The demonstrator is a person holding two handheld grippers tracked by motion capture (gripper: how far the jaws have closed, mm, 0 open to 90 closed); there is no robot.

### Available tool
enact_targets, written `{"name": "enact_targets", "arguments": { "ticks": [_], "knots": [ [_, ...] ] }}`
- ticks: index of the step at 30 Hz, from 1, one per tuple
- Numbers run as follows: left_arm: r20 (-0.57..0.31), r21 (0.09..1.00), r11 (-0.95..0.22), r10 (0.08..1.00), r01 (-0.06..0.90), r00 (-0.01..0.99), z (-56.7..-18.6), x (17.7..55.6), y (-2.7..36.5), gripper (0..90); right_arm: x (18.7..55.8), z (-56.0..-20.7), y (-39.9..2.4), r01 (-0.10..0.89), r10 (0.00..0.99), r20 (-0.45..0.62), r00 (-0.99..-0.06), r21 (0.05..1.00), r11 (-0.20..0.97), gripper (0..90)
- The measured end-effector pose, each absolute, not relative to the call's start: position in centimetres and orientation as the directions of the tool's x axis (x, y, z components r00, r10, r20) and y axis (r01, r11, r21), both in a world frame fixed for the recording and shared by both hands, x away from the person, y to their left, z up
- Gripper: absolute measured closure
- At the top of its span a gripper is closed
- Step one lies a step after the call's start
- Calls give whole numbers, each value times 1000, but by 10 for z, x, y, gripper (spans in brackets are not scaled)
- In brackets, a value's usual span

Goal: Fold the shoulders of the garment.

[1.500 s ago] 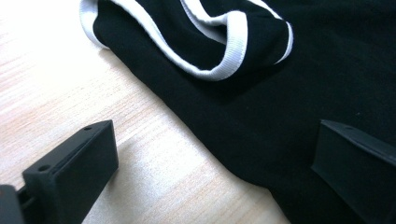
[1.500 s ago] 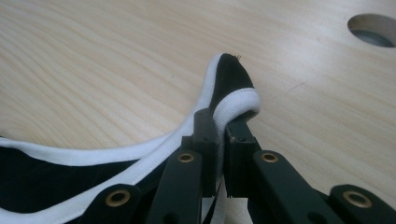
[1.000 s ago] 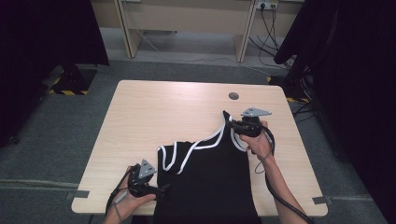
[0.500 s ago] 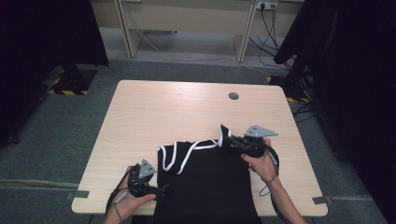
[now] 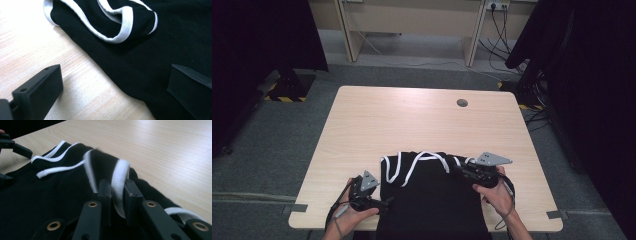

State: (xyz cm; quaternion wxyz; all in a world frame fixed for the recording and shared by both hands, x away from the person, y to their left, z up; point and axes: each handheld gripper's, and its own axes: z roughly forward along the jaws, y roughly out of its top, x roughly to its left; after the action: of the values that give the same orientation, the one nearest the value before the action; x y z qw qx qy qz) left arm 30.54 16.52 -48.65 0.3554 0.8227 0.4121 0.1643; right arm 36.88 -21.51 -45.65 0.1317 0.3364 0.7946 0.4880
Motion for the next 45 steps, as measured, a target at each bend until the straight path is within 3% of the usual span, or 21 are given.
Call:
{"name": "enact_targets", "arguments": {
  "ticks": [2, 7, 14, 34, 45],
  "knots": [
    [-23, 720, -407, 795, 562, 606, -486, 305, 165, 0, 365, -457, -218, 409, 656, 126, -744, 862, 299, 706],
    [-23, 720, -407, 796, 562, 606, -486, 305, 165, 0, 358, -450, -225, 407, 651, 151, -744, 875, 263, 652],
    [-23, 720, -407, 796, 562, 605, -487, 305, 165, 0, 357, -437, -225, 407, 683, 114, -721, 868, 284, 666],
    [-23, 720, -407, 796, 562, 605, -487, 305, 165, 0, 348, -477, -211, 476, 688, 58, -724, 763, 437, 655],
    [-22, 720, -407, 796, 562, 605, -487, 305, 165, 0, 333, -462, -216, 476, 714, 46, -699, 774, 416, 469]
  ]
}}
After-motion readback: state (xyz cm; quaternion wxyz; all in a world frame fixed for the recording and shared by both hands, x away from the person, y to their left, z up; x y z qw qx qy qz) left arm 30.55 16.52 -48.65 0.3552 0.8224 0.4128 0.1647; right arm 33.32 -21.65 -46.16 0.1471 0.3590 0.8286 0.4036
